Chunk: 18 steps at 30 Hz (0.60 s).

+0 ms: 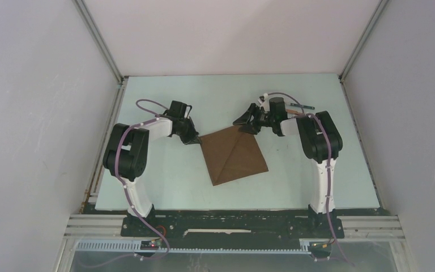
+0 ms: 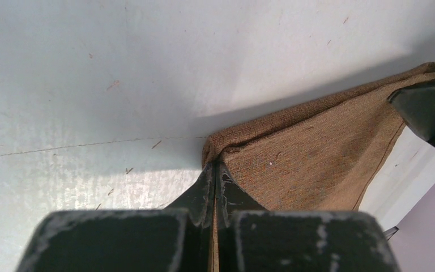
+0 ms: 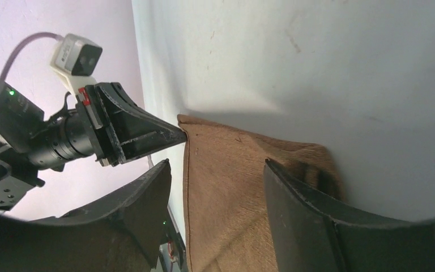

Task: Fold the napkin into a case and place the utensils inside
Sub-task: Smooth out the upper triangle-folded napkin at the center of the board, then pick up the upper triangle-folded napkin from the center of the board.

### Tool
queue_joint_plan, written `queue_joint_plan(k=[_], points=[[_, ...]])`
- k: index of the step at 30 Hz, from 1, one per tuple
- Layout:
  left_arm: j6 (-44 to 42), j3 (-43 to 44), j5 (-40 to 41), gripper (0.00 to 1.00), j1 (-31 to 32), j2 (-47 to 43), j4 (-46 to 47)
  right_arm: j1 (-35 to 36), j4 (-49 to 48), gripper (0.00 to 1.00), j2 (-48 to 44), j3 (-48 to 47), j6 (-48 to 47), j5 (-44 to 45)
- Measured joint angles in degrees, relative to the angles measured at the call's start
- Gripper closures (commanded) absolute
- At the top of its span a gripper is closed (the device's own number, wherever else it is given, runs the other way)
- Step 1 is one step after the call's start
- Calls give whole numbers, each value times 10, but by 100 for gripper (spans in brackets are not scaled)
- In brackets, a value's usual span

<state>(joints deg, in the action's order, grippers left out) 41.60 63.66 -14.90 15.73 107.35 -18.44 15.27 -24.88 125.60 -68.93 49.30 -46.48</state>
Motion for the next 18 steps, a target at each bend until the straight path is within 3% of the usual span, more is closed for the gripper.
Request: queue_joint_plan(k=[6, 11, 15, 18], points=[[0, 0, -3, 99, 0, 1, 3, -25, 49, 29, -20, 0, -14, 5], [3, 1, -5, 69, 0, 0, 2, -7, 272, 30, -159, 1, -120, 114], [5, 2, -10, 59, 0, -11, -6, 87, 428, 31, -283, -20, -187, 267], [0, 2, -15, 52, -3, -39, -36, 222, 533, 31, -328, -47, -203, 395]])
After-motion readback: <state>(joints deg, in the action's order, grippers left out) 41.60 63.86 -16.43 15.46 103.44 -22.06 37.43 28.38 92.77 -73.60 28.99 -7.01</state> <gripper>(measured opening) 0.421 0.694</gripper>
